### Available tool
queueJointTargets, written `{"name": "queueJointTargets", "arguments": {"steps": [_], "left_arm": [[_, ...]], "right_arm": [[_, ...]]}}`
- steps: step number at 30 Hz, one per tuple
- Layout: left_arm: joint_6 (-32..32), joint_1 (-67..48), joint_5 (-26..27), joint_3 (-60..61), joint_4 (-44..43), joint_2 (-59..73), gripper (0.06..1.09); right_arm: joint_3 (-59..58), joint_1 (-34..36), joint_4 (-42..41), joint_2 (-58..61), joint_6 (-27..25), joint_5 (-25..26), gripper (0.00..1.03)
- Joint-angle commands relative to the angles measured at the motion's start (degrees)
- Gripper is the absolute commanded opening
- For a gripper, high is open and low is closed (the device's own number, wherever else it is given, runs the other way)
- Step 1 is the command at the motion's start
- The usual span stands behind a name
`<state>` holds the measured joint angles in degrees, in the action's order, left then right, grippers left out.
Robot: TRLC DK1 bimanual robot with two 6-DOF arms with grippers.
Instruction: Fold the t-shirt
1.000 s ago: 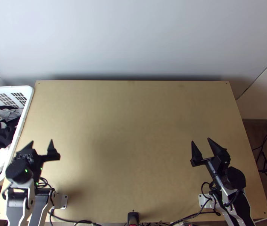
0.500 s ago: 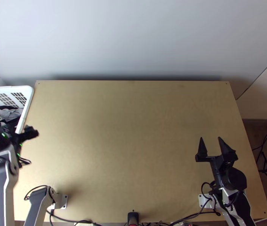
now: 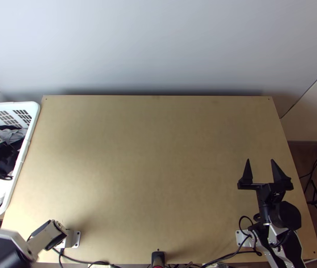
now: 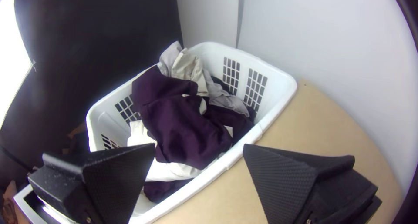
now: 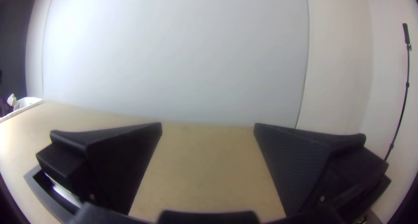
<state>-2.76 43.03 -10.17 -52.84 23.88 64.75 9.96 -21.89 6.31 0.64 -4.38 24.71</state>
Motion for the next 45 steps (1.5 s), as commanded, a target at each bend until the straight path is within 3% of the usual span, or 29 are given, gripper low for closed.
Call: {"name": "queueJointTargets", "arguments": {"steps": [1, 4, 10, 23, 27, 31, 32, 36, 38, 39, 45], "left_arm": [[-1.10, 5.14, -1.52, -5.96, -1.12, 14.44, 1.04], [-0.93, 7.78, -1.60, -8.24, -2.70, 20.50, 1.04], [-1.01, 11.03, -1.60, -13.25, -2.96, 28.15, 1.04], [-0.66, 13.31, -2.66, -19.41, -0.50, 37.55, 1.03], [-0.66, 13.05, -2.66, -19.49, -0.41, 38.43, 0.82], [1.62, 13.14, -1.95, -19.49, -1.20, 38.78, 0.36], [1.97, 13.05, -1.78, -19.58, -1.29, 38.87, 0.32], [3.20, 12.61, -1.69, -19.58, -0.50, 38.87, 0.31], [4.61, 12.61, -1.60, -19.58, -0.59, 38.78, 0.13], [5.75, 12.52, -1.34, -19.93, -0.50, 38.78, 0.10], [5.75, 11.20, 1.65, -21.25, 2.75, 34.21, 0.10]], "right_arm": [[1.03, 0.27, 0.55, 0.67, -1.07, 1.92, 0.99], [-0.29, 0.27, 2.04, 0.59, -2.21, 3.77, 0.99], [-2.40, 1.15, -3.23, 0.59, -6.87, 9.39, 0.99], [-3.54, 1.06, -5.25, -0.21, -7.31, 9.92, 0.99], [-3.72, 1.24, -5.78, 0.06, -7.22, 12.20, 0.99], [-3.63, 1.41, -5.95, 0.23, -7.40, 13.61, 0.99], [-3.54, 1.41, -6.04, 0.32, -7.57, 14.05, 0.99], [-2.22, 2.73, -5.87, 1.20, -8.63, 15.11, 0.99], [-1.34, 3.43, -5.60, 1.99, -8.63, 15.11, 0.99], [-0.73, 3.34, -5.60, 2.52, -8.63, 15.02, 0.99], [7.45, 2.91, -5.51, 14.47, -7.13, 14.93, 0.99]]}}
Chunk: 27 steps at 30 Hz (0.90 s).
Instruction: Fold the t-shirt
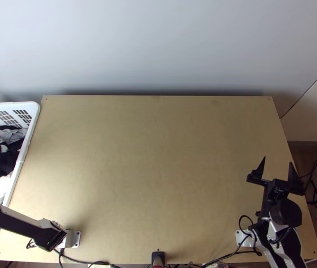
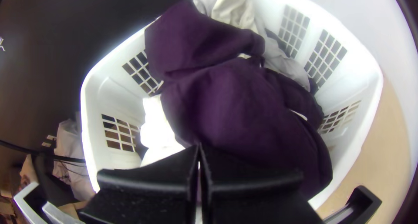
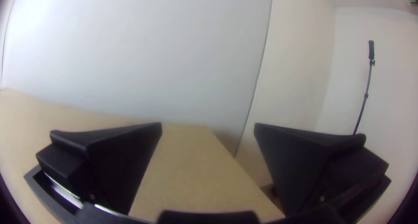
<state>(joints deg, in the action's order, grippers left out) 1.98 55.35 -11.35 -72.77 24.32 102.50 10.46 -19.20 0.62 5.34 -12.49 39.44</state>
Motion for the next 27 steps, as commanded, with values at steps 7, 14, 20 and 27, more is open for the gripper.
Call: {"name": "queueJointTargets", "arguments": {"steps": [7, 14, 20, 27], "left_arm": [[-3.12, -4.82, 11.62, -7.91, 9.79, -14.08, 0.10], [-4.35, -12.64, 13.11, -9.67, 10.66, -26.56, 0.10], [-5.76, -20.37, 13.11, -12.31, 10.84, -35.26, 0.10], [-9.01, -28.72, 12.50, -16.52, 9.52, -42.21, 0.10]], "right_arm": [[15.82, 0.13, 2.63, 19.18, 2.03, -2.09, 0.99], [28.92, -1.45, 16.08, 30.60, 1.94, -2.00, 0.99], [34.81, -1.37, 15.72, 30.60, 7.13, -2.00, 0.99], [43.77, -0.31, 27.06, 34.91, 9.42, -1.03, 0.99]]}}
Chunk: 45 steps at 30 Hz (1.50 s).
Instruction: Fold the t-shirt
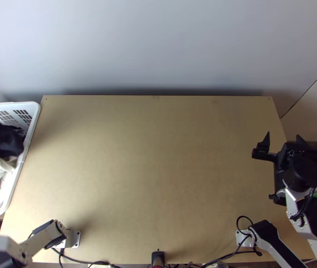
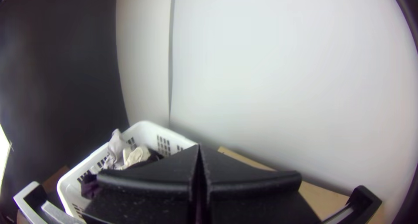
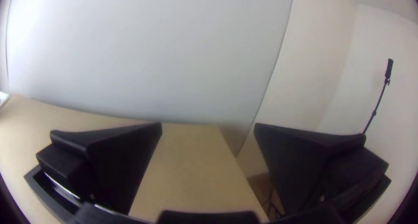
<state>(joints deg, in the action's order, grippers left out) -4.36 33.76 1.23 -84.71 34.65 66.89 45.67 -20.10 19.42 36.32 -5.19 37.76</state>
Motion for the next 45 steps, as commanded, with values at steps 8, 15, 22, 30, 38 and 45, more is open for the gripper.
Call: {"name": "queueJointTargets", "arguments": {"steps": [8, 15, 22, 30, 38, 45], "left_arm": [[-3.73, -8.53, -2.47, -26.21, -1.17, 1.13, 0.10], [-3.64, -6.51, -5.63, -43.97, -2.05, 11.77, 0.10], [-2.50, -7.92, -7.12, -46.16, -11.45, 11.42, 0.10], [-0.56, -18.73, -7.12, -45.81, -11.98, 10.36, 0.09], [-0.47, -36.13, -12.22, -45.46, -12.86, 11.07, 0.09], [-4.25, -59.42, -19.08, -38.96, -6.09, 11.59, 0.09]], "right_arm": [[14.54, 0.41, 14.95, 6.31, 2.11, 0.65, 0.99], [14.54, 1.64, 17.93, 6.05, 2.29, 0.74, 0.99], [14.62, 2.70, 19.96, 5.26, 2.82, 0.65, 0.99], [14.45, 3.05, 22.06, 3.94, 2.82, 0.65, 0.99], [13.83, 4.01, 23.12, 3.32, 3.17, 0.65, 0.99], [13.66, 4.37, 25.76, 2.27, 3.08, 0.65, 0.99]]}}
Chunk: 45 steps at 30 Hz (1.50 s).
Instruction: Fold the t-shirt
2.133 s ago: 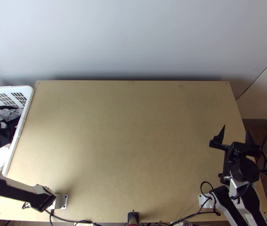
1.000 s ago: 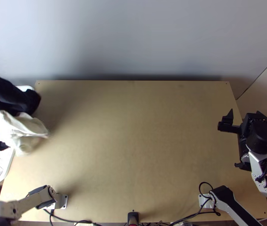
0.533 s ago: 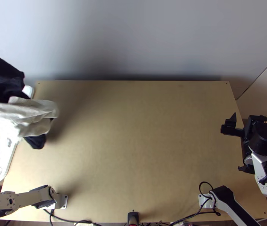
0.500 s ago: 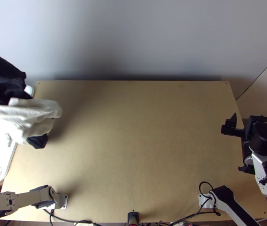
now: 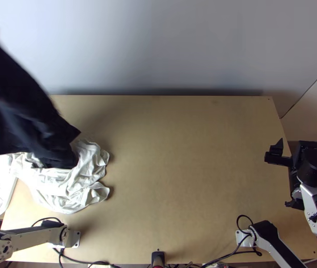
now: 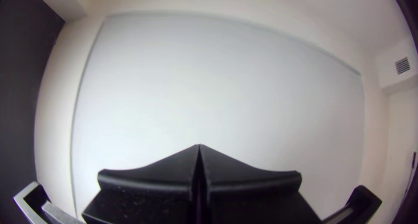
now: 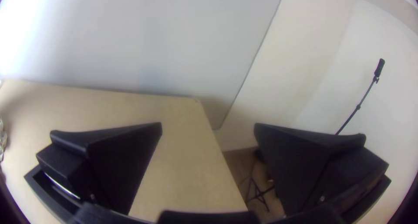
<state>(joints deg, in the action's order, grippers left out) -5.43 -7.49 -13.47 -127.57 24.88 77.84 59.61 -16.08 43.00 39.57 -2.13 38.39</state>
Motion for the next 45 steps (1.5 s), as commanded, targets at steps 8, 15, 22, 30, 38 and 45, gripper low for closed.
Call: {"name": "queueJointTargets", "arguments": {"steps": [8, 15, 22, 30, 38, 45], "left_arm": [[-3.36, -39.01, -8.23, 3.29, 3.07, 6.97, 0.10], [-3.97, -52.19, -8.32, 3.38, 5.53, 13.47, 0.10], [-4.85, -55.71, -8.06, 4.96, 5.70, 17.87, 0.10], [-9.69, -61.07, -8.15, 18.76, 5.35, 17.61, 0.21], [-11.09, -60.63, -10.61, 19.64, 7.90, 16.64, 0.73], [-10.92, -55.80, -10.61, 23.07, 15.99, 9.87, 0.90]], "right_arm": [[-0.46, 1.75, 4.72, -2.57, -2.26, -0.07, 0.99], [-1.87, 2.54, 4.72, -2.83, -3.05, -0.77, 0.99], [-1.78, 3.24, 4.72, -2.48, -7.36, -1.48, 0.99], [-1.34, 3.33, 4.28, -2.39, -8.59, -3.85, 0.99], [0.24, 5.53, 2.88, -3.89, -11.40, -18.26, 0.99], [-1.52, 7.29, 1.21, -3.98, -6.13, -27.14, 0.99]]}}
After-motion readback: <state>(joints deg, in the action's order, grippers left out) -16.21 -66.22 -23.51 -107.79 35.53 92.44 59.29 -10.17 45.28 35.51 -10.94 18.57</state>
